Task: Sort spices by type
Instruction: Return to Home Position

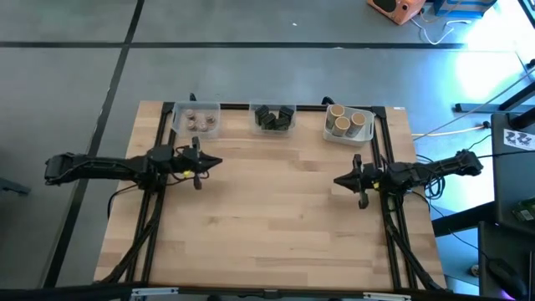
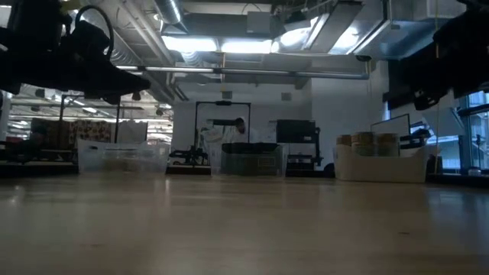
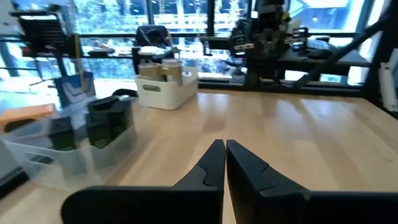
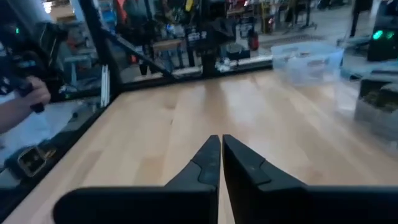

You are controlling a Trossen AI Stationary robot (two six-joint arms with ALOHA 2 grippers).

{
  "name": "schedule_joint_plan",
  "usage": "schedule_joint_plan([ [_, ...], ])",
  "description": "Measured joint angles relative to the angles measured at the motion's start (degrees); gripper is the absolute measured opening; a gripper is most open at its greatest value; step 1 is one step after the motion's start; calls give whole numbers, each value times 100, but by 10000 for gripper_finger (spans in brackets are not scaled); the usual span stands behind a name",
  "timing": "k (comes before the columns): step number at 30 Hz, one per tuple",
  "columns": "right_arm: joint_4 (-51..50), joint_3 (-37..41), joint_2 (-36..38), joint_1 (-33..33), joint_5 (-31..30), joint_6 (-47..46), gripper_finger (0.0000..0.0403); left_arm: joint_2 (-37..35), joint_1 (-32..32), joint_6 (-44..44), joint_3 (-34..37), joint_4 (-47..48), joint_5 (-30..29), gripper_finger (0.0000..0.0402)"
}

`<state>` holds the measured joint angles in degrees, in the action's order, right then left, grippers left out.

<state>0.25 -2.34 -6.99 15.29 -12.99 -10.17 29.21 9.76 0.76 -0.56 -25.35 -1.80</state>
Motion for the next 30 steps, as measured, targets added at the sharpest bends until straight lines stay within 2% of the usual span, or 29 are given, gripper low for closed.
schedule_joint_plan([
  [5,-32,36,289,0,-63,168,21,-140,341,-98,0,95,76,1],
  [9,-44,36,366,0,-74,216,21,-474,506,-355,0,545,95,3],
  [21,-46,43,392,2,-374,312,21,-2600,378,-525,0,2358,110,3],
  [23,-56,44,392,4,-305,314,21,-2917,380,-541,-1,2462,146,3],
  [26,-73,45,397,4,-208,386,21,-2894,365,-490,2,2451,243,3],
  [30,-214,39,430,4,523,448,21,-2831,369,-657,0,2475,181,3],
])
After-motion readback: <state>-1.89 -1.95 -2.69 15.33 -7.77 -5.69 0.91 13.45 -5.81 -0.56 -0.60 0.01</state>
